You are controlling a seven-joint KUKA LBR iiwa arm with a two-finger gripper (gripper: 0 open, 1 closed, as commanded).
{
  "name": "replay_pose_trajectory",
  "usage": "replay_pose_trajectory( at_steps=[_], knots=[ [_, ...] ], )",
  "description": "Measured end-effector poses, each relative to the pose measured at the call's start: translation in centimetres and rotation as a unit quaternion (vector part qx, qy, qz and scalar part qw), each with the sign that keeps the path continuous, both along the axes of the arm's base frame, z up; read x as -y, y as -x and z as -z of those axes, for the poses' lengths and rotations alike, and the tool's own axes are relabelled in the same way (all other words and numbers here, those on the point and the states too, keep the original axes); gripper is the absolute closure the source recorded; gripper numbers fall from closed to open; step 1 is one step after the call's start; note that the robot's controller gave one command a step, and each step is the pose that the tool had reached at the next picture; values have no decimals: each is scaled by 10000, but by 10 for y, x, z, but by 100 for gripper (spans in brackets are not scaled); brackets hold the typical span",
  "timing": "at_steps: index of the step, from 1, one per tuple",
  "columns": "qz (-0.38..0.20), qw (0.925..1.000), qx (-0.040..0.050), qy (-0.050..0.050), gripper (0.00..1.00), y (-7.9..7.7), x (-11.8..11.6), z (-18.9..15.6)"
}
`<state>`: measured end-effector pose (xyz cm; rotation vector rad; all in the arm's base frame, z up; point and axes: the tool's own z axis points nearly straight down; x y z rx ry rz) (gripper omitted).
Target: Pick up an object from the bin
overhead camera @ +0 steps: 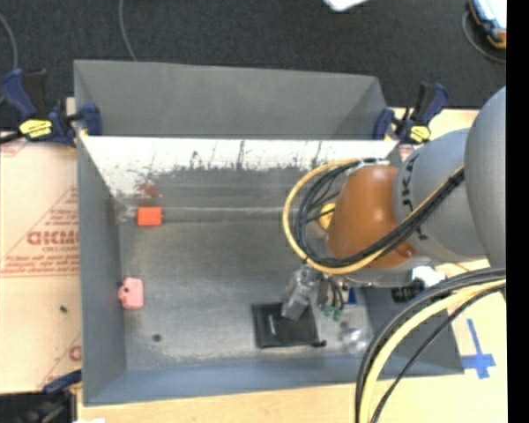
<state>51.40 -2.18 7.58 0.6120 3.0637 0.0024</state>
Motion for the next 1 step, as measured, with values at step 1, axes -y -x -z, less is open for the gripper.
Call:
replay_pose_trajectory(
  at_steps=[1],
  knots=[
    [-1, 10000, 0, 0, 100, 0, 0, 0]
  ],
)
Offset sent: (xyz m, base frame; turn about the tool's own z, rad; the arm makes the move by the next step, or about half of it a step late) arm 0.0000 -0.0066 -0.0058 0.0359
